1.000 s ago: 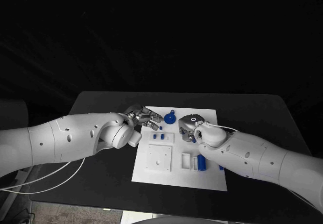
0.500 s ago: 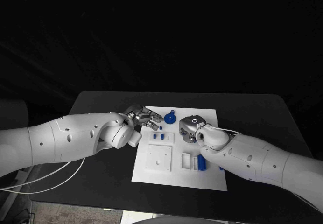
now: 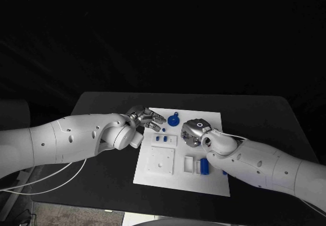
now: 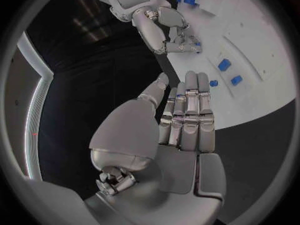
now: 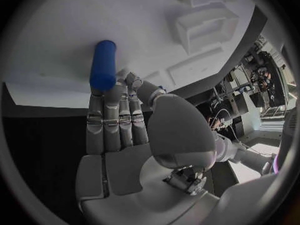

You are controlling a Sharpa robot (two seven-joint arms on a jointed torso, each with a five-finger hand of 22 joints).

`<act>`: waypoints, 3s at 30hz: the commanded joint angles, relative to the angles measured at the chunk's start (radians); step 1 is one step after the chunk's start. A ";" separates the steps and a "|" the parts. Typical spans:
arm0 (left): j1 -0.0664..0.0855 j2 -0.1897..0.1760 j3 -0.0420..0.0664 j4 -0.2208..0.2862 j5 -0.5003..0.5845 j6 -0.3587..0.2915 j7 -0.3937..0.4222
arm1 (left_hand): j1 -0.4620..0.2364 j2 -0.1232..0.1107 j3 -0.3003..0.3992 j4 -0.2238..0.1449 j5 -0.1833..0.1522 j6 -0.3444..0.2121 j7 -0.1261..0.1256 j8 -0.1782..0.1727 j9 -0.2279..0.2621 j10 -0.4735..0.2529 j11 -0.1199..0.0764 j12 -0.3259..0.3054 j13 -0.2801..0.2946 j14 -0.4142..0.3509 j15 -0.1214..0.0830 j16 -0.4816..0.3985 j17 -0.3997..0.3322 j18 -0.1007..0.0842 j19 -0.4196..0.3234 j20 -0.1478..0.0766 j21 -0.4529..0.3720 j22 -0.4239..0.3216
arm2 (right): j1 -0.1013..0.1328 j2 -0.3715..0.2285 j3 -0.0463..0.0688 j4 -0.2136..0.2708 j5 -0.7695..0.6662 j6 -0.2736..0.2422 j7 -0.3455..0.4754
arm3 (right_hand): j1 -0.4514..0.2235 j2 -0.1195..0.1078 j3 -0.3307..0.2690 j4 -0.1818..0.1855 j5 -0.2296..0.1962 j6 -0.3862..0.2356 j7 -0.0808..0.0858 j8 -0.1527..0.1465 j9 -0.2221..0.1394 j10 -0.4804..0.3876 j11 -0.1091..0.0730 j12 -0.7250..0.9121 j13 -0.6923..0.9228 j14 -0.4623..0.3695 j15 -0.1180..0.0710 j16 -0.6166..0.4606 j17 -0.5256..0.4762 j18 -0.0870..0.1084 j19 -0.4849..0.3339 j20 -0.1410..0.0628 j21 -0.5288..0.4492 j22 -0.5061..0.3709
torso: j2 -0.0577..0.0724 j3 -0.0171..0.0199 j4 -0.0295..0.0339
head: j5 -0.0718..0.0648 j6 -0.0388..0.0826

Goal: Assemble the parts on the task board

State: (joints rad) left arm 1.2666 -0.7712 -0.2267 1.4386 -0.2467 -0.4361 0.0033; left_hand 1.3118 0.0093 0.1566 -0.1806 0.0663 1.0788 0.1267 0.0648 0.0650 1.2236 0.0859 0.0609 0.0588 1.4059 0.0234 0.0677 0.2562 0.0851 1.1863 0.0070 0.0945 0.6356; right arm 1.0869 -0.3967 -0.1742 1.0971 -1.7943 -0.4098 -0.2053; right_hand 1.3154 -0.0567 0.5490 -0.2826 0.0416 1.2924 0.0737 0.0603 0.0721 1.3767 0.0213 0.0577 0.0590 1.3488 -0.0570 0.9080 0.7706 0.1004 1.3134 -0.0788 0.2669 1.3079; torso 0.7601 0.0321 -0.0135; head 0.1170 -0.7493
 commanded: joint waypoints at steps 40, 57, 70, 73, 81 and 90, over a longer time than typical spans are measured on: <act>0.001 -0.005 0.002 -0.041 0.028 -0.006 0.043 | 0.001 0.001 0.007 -0.003 0.005 -0.007 0.001 -0.001 -0.001 -0.005 0.000 -0.003 -0.001 0.001 0.005 -0.004 0.001 -0.012 -0.008 0.003 0.011 0.001 | 0.049 -0.136 0.106 0.251 1.016 0.373 -0.176 | -0.024 0.025 0.009 -0.001 0.006 -0.020 0.008 0.004 0.006 -0.017 0.007 0.003 0.001 0.003 0.000 -0.024 0.015 0.016 0.004 -0.002 -0.016 0.015 | -0.025 -0.0150 -0.0067 | 0.084 -0.028; 0.001 -0.001 0.002 -0.050 0.035 -0.010 0.049 | 0.001 0.001 0.007 -0.003 0.005 -0.007 0.001 -0.001 -0.001 -0.005 0.000 -0.003 -0.001 0.001 0.005 -0.004 0.001 -0.012 -0.008 0.003 0.011 0.001 | 0.049 -0.067 0.096 0.167 1.212 0.392 -0.300 | -0.022 0.033 0.007 -0.001 0.006 -0.028 0.010 0.004 0.011 -0.022 0.008 0.003 0.002 0.004 0.001 -0.029 0.012 0.016 0.003 -0.001 -0.021 0.017 | -0.026 -0.0175 -0.0045 | 0.159 -0.058; 0.001 0.002 0.002 -0.046 0.035 -0.008 0.048 | 0.001 0.001 0.007 -0.003 0.005 -0.007 0.001 -0.001 -0.001 -0.005 0.000 -0.003 -0.001 0.001 0.005 -0.004 0.001 -0.012 -0.008 0.003 0.011 0.001 | 0.046 -0.006 0.082 0.106 1.234 0.397 -0.298 | -0.021 0.036 0.005 -0.002 0.006 -0.033 0.011 0.004 0.018 -0.025 0.009 0.003 0.002 0.004 0.002 -0.030 0.010 0.016 0.002 0.000 -0.022 0.018 | -0.026 -0.0177 -0.0039 | 0.201 -0.072; 0.001 0.002 0.002 -0.045 0.035 -0.008 0.048 | 0.001 0.000 0.010 -0.005 0.006 -0.008 0.002 0.000 -0.001 -0.005 0.000 -0.003 -0.001 0.001 0.005 -0.004 0.001 -0.012 -0.009 0.003 0.013 -0.001 | 0.045 0.005 0.079 0.094 1.234 0.396 -0.296 | -0.021 0.036 0.005 -0.002 0.006 -0.033 0.011 0.004 0.018 -0.025 0.009 0.003 0.002 0.004 0.002 -0.030 0.010 0.016 0.002 0.000 -0.022 0.018 | -0.026 -0.0170 -0.0038 | 0.206 -0.074; 0.002 0.003 0.002 -0.042 0.035 -0.009 0.048 | 0.001 0.000 0.010 -0.005 0.006 -0.008 0.002 0.000 -0.001 -0.005 0.000 -0.003 -0.001 0.001 0.005 -0.004 0.001 -0.012 -0.009 0.003 0.013 -0.001 | 0.043 0.028 0.068 0.057 1.224 0.394 -0.293 | -0.021 0.037 0.005 -0.002 0.006 -0.034 0.011 0.004 0.019 -0.026 0.009 0.003 0.002 0.004 0.002 -0.030 0.010 0.016 0.002 0.000 -0.022 0.018 | -0.027 -0.0161 -0.0064 | 0.220 -0.080; 0.003 0.005 0.002 -0.041 0.035 -0.010 0.048 | 0.001 0.000 0.010 -0.005 0.006 -0.008 0.002 0.000 -0.001 -0.005 0.000 -0.003 -0.001 0.001 0.005 -0.004 0.001 -0.012 -0.009 0.003 0.013 -0.001 | 0.039 0.048 0.059 0.027 1.221 0.393 -0.289 | -0.021 0.037 0.004 -0.002 0.006 -0.036 0.012 0.004 0.022 -0.027 0.010 0.004 0.003 0.004 0.002 -0.030 0.010 0.016 0.001 0.000 -0.022 0.018 | -0.026 -0.0151 -0.0053 | 0.234 -0.083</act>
State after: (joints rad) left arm 1.2680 -0.7691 -0.2254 1.3948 -0.2157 -0.4433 0.0394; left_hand 1.3118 0.0093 0.1622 -0.1862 0.0663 1.0788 0.1267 0.0648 0.0650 1.2236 0.0859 0.0609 0.0588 1.4059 0.0234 0.0677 0.2562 0.0851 1.1827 0.0107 0.1056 0.6354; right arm 1.1276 -0.3509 -0.1146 1.1268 -0.5716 -0.0329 -0.4991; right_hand 1.2967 -0.0277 0.5519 -0.2857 0.0457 1.2616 0.0858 0.0610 0.0935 1.3555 0.0306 0.0543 0.0606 1.3499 -0.0581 0.8840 0.7815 0.1057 1.3132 -0.0778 0.2513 1.3073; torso 0.7336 0.0164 -0.0191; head 0.3459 -0.8318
